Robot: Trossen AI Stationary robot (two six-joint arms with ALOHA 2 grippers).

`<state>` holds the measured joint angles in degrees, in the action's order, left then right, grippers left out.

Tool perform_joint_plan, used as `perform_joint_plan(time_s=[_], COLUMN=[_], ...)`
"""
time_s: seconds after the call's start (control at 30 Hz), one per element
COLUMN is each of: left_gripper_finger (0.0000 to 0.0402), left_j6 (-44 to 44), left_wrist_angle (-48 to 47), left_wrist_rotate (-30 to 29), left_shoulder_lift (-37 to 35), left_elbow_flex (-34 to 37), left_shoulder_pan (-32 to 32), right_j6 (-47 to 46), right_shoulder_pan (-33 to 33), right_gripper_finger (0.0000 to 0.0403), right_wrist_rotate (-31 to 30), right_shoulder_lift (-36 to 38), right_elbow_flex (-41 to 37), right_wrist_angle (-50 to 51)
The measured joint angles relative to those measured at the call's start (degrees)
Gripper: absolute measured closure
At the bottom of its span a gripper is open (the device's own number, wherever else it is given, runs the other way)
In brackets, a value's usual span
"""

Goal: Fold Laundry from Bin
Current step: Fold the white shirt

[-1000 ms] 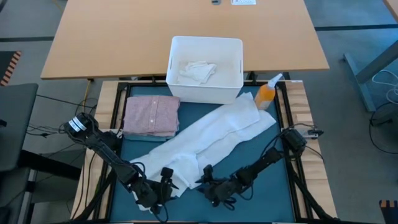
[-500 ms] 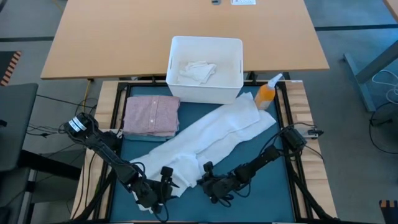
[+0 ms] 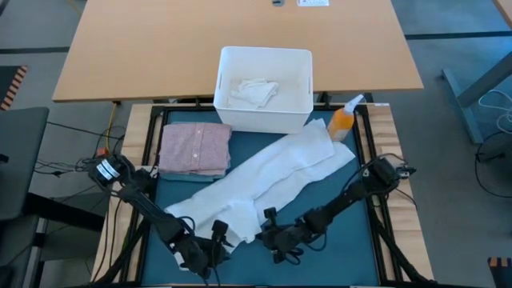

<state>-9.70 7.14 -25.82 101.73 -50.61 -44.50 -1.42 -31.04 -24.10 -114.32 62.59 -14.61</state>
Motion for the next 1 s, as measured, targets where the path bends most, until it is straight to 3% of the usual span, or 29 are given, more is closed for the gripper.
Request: perform_joint_plan(time_s=[0.23,0.53,1.0], left_gripper_finger=[0.0221,0.0221,0.0287], left_j6=[2.82,1.93,8.47], left_wrist_angle=[-5.49,-11.7,-39.95], left_wrist_rotate=[0.55,8.83,12.93], left_shoulder_lift=[1.47,1.52,13.0], left_elbow_flex=[-3.51,-4.92,-27.24], left_shoulder_pan=[0.58,3.32,4.86], right_j6=[-1.87,-3.32,-3.77], right_shoulder_pan=[0.61,1.3,1.97], right_gripper_finger=[0.0377,0.038,0.0381], right_wrist_rotate=[0.02,0.02,0.04], right_shoulder_lift=[-0.04,-0.03,-0.03], right_elbow_flex=[0.09,0.13,0.13], right_wrist_angle=[-0.84,-1.61,-1.49])
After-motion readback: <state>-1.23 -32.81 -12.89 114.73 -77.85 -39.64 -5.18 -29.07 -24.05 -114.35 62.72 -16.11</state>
